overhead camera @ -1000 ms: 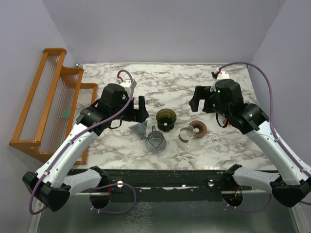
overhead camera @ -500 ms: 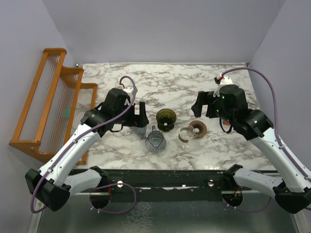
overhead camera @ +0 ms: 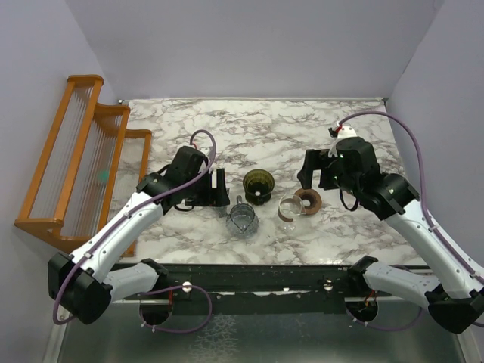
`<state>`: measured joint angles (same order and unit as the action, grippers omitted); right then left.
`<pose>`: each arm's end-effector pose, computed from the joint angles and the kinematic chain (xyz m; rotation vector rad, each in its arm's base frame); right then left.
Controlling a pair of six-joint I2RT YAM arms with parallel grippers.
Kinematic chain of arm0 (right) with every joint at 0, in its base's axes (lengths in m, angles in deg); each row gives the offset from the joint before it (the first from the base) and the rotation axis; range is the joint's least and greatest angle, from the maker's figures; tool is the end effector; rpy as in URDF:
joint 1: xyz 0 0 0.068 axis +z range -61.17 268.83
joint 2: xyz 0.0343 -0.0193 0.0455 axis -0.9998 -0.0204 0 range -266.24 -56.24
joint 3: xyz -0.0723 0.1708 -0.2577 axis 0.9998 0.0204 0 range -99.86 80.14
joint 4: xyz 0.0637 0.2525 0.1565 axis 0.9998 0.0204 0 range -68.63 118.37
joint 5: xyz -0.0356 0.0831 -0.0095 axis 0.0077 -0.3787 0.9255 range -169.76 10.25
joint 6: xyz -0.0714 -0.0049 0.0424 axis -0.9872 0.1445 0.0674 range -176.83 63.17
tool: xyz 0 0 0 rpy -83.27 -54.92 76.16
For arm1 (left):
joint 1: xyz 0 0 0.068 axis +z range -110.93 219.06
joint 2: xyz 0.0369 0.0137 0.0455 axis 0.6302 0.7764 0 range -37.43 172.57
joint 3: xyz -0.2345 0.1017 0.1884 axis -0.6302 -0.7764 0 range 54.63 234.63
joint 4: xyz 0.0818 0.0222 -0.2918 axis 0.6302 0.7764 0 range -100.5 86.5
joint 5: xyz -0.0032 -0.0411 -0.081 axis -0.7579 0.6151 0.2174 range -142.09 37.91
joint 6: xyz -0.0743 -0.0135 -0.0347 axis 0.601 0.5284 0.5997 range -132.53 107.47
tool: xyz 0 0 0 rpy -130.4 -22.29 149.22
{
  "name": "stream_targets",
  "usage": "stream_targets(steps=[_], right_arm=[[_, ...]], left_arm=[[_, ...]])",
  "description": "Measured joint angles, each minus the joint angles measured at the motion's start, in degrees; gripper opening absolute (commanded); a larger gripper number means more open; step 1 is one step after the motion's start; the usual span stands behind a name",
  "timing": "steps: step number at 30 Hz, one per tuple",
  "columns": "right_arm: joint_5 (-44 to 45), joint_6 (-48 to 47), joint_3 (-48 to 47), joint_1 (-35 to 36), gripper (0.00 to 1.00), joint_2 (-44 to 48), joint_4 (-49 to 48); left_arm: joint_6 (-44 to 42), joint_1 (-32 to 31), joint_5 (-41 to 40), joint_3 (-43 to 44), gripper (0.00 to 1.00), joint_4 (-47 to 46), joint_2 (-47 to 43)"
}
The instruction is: Place the coffee filter in the dripper
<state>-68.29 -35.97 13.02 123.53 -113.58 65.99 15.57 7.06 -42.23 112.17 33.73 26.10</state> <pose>0.2115 0.1288 0.3998 -0.1493 2.1798 0.3373 0.2218 -0.1535 0.3086 0.1662 2.5427 -0.6517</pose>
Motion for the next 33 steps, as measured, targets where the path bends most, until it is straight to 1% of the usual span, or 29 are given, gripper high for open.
stream_targets(steps=[4,10,16,25,29,33], right_arm=[[-0.1,0.0,0.0,0.0,1.0,-1.1,0.0],[-0.1,-0.1,0.8,0.0,1.0,-1.4,-0.3],[-0.1,0.0,3.1,0.0,1.0,-1.0,-0.7],[0.1,0.1,4.5,0.0,1.0,-1.0,-0.9],[0.1,0.3,4.7,0.0,1.0,-1.0,-1.0],[0.2,0.3,5.1,0.0,1.0,-1.0,-1.1]], left_arm=[[0.9,-0.4,0.1,-0.3,0.67,-0.6,2.2],[1.9,-2.2,0.5,-0.6,0.59,-2.3,5.4],[3.2,-4.4,0.7,-3.0,0.5,-4.9,7.1],[5.2,-8.4,0.5,-4.7,0.38,-8.6,12.6],[5.4,-9.9,-0.7,-4.7,0.31,-9.4,14.5],[5.6,-10.7,-1.8,-4.6,0.19,-9.6,15.4]])
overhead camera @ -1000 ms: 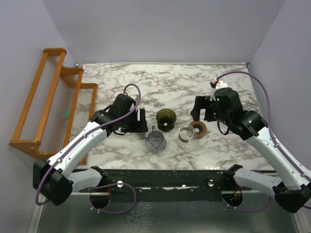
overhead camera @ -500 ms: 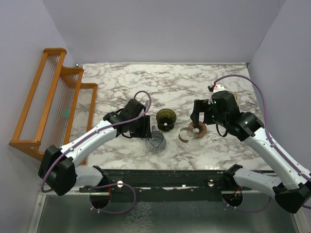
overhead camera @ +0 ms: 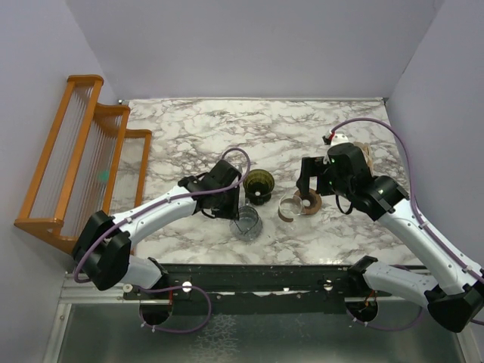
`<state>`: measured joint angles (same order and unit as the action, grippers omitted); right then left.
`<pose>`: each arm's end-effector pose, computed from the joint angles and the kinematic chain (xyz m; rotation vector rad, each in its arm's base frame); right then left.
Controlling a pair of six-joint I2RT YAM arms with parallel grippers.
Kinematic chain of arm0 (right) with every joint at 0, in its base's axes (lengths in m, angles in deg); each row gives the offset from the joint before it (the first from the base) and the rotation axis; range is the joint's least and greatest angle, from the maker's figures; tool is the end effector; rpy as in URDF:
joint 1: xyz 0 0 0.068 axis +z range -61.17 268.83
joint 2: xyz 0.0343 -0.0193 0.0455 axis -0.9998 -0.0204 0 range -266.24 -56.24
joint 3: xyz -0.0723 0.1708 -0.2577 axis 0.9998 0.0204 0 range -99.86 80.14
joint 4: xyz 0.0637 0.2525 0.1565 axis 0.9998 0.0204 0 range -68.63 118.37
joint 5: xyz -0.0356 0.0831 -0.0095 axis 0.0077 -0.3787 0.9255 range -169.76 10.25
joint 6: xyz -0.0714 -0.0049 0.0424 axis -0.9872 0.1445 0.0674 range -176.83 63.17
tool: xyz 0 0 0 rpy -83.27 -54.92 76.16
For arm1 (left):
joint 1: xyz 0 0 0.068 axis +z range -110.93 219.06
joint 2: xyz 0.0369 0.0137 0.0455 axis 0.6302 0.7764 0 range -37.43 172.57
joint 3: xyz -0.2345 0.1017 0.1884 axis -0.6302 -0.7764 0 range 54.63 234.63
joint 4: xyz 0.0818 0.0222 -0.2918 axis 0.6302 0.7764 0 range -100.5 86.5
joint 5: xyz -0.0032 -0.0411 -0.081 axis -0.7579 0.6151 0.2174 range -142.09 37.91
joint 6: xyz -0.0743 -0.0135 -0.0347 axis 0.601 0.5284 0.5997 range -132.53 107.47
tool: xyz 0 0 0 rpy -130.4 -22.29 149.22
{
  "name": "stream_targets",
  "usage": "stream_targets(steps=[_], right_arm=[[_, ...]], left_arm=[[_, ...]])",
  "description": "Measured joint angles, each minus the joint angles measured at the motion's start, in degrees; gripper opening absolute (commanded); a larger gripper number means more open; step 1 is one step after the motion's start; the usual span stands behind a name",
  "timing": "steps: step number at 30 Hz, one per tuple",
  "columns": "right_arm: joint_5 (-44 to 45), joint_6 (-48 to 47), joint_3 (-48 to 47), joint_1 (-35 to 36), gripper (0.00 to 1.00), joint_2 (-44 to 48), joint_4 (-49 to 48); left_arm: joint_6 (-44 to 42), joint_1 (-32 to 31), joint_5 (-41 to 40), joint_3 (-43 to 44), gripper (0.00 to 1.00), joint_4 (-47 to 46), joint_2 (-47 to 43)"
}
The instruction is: Place the coffee filter in the dripper
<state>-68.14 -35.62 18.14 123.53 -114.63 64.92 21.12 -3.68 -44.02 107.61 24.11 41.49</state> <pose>0.2173 0.1327 0.3624 -0.1592 2.2619 0.2922 0.2273 -0.2241 0.2179 0.2699 2.7479 -0.6018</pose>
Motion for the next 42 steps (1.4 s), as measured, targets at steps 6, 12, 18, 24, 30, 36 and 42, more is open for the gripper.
stream_targets(steps=[6,12,18,24,30,36,42], right_arm=[[0.4,0.0,0.6,0.0,1.0,-0.3,-0.1],[0.5,0.0,0.6,0.0,1.0,-0.5,-0.2],[0.6,0.0,0.7,0.0,1.0,-0.5,-0.3],[0.6,0.0,1.7,0.0,1.0,-0.5,-0.3],[0.6,0.0,1.8,0.0,1.0,-0.5,-0.3],[3.0,0.8,1.8,0.0,1.0,-0.7,-0.2],[5.9,2.7,2.0,0.0,1.0,-2.3,0.2]], left_arm=[[0.0,-1.7,-1.1,1.7,0.12,-0.5,2.2],[0.0,-3.3,-1.7,3.0,0.12,-0.8,3.7],[0.2,-4.6,-2.4,5.2,0.12,-0.7,5.7],[0.5,-6.5,-3.7,6.9,0.13,-0.7,7.3],[0.8,-7.8,-5.1,7.4,0.19,-0.7,7.6],[1.1,-8.4,-6.0,7.6,0.26,-0.8,7.6],[1.1,-8.4,-6.2,7.7,0.33,-0.8,7.6]])
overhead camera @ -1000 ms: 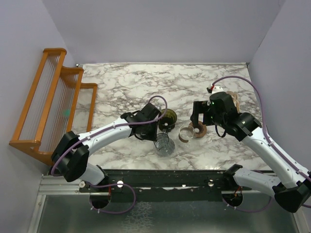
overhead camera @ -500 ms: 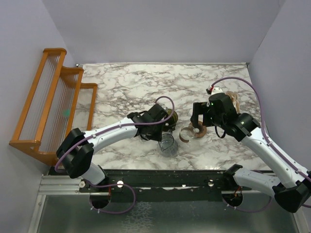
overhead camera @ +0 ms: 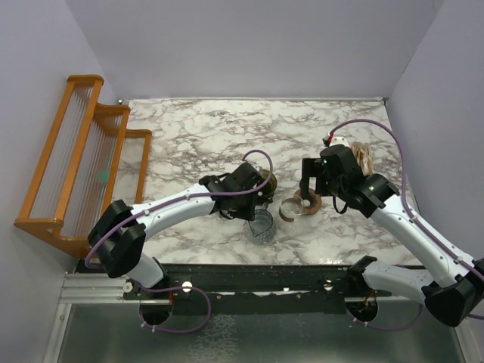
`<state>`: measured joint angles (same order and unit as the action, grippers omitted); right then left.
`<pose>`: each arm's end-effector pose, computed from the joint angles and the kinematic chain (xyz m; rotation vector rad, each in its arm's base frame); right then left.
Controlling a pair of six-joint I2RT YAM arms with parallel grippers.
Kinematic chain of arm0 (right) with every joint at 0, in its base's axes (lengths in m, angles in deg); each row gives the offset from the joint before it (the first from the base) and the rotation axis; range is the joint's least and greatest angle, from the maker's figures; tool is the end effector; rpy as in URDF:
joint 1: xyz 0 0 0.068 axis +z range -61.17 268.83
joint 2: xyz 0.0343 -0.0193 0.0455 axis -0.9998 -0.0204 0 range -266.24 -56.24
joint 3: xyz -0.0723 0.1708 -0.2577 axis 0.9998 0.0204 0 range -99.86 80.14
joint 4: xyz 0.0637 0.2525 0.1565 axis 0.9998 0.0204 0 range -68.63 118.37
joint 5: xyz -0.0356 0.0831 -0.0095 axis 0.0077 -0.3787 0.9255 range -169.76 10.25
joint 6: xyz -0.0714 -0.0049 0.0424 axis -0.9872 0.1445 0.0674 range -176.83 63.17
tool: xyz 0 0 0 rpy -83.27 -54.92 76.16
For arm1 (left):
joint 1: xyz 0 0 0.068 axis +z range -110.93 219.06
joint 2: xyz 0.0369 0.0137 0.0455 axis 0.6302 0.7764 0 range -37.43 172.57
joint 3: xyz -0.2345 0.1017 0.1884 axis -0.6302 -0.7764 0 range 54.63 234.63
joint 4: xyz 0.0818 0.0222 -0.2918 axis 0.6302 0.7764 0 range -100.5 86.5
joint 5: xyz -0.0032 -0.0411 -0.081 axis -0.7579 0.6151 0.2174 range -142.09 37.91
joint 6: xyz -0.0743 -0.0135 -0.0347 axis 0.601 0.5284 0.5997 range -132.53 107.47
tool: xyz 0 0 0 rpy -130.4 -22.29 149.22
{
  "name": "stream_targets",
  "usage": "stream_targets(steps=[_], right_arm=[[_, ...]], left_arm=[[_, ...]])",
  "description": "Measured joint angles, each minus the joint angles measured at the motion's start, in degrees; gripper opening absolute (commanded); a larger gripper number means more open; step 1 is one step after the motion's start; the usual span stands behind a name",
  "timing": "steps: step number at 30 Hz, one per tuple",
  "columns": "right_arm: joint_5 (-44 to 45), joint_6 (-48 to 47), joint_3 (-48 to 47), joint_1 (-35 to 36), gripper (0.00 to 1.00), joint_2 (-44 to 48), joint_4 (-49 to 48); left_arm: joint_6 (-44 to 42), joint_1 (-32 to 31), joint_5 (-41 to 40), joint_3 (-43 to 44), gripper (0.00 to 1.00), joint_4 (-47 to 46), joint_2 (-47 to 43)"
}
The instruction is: Place the coffee filter in the dripper
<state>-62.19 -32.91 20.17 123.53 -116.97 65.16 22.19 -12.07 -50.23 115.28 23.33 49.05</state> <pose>0.2271 0.1306 0.3395 -0.0680 2.3079 0.1619 0.2252 -0.2834 0.2242 0.4009 2.6959 -0.5358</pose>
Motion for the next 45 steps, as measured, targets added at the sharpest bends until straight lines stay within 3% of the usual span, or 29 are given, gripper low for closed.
stream_targets(steps=[18,28,45], right_arm=[[2.8,3.4,7.2,-2.4,0.85,-6.1,-1.3],[-2.4,3.3,13.0,-9.9,0.77,-8.5,-7.3],[-6.1,5.4,15.5,-14.5,0.66,-15.7,-15.9]], left_arm=[[-0.7,0.0,-4.2,0.0,0.57,0.9,-6.2],[-2.1,0.0,-7.7,0.0,0.63,1.5,-11.4],[-4.4,0.0,-12.6,0.0,0.81,2.3,-17.6]])
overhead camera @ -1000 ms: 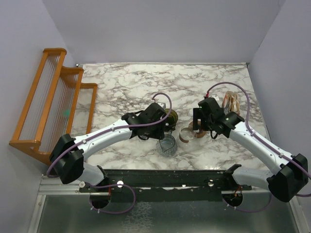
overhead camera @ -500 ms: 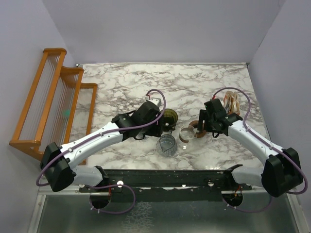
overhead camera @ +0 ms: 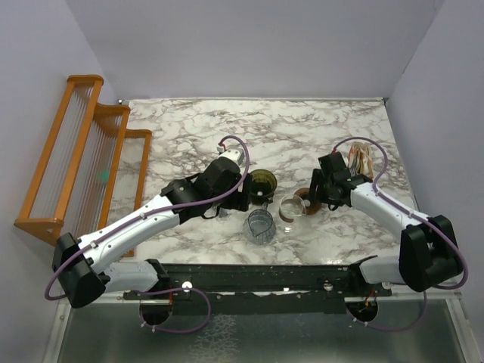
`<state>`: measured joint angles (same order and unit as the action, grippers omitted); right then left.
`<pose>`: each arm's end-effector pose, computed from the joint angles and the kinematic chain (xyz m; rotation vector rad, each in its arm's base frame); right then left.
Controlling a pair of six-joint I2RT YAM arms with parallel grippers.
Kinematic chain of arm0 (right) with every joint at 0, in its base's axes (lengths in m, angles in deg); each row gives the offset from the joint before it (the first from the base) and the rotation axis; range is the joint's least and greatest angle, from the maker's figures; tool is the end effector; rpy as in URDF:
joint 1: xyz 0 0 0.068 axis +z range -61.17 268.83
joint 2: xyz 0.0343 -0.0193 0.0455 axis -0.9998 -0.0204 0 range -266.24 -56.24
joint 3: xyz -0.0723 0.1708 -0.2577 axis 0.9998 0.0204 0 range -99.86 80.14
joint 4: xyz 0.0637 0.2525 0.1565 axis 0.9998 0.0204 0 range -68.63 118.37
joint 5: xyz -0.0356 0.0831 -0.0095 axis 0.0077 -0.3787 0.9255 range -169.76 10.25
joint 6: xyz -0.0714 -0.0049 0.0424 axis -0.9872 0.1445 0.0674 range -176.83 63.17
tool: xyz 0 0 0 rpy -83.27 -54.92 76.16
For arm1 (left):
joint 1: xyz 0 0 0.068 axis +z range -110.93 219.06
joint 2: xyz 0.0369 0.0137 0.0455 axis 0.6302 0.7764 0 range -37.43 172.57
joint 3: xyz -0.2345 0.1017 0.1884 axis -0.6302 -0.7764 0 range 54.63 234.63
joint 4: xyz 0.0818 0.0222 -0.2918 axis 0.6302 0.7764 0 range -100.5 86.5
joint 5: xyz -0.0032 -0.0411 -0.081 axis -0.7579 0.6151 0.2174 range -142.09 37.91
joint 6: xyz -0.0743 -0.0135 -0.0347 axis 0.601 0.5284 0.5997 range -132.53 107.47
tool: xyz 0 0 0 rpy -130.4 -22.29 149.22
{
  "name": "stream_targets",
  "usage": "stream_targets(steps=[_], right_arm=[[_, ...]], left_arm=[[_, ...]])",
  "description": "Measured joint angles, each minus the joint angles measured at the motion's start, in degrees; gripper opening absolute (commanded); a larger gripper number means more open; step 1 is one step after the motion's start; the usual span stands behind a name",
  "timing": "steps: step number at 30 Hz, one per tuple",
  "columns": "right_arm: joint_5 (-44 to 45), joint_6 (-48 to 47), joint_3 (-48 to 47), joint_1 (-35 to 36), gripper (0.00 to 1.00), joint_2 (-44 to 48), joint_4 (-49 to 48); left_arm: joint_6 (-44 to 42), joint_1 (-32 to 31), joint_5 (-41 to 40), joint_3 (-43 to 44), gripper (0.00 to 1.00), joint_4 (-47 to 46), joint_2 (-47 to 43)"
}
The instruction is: Place the coffee filter in the dripper
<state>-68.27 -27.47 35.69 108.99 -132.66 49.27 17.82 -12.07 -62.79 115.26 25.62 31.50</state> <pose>0.2844 0.0890 0.1867 0.2768 2.5684 0.0552 0.2035 -0.2313 0.3186 0.3371 2.3574 -0.4838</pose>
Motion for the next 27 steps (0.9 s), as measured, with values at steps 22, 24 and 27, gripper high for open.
stream_targets(steps=[22,24,27], right_arm=[[-2.5,3.4,4.0,-1.2,0.32,-4.0,-6.5],[-2.6,3.6,4.0,-1.4,0.23,-4.0,-6.5],[-2.6,3.6,4.0,-1.4,0.11,-4.0,-6.4]], left_arm=[[-0.6,0.0,-2.1,-0.4,0.87,0.0,-1.0],[-0.6,0.0,-2.3,-0.4,0.88,0.0,-1.0],[-0.7,0.0,-2.5,-0.4,0.88,0.0,-1.0]])
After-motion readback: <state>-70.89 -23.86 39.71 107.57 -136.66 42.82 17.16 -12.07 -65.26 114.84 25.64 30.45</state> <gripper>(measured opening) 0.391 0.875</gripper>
